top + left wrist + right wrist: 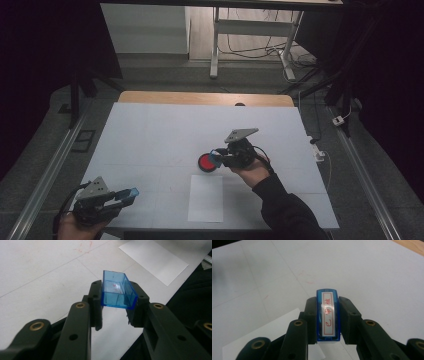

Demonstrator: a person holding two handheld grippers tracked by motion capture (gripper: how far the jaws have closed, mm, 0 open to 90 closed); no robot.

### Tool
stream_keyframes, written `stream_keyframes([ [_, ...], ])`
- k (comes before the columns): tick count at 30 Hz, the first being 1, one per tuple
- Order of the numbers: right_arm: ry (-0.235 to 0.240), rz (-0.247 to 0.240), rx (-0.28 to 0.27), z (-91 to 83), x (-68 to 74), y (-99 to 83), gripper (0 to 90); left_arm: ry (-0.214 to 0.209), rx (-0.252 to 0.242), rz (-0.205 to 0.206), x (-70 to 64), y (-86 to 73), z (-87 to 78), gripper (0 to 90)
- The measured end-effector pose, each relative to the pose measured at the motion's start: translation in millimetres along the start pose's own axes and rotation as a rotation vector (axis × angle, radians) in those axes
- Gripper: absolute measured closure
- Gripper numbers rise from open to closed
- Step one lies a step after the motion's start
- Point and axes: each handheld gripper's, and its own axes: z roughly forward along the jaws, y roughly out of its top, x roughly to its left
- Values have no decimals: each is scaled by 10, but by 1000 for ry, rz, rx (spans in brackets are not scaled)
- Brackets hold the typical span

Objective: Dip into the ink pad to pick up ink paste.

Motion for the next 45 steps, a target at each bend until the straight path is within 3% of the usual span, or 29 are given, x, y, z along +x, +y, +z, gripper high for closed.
stream_keyframes([
  [14, -21, 9, 55, 270, -105, 43, 701, -8, 5, -3, 5, 0, 6, 677],
  [27, -36, -11, 96, 465, -138, 54, 701, -11, 9, 5, 0, 2, 10, 677],
  [45, -23, 20, 114, 556, -182, 53, 704, -12, 12, 7, -3, 3, 13, 677],
])
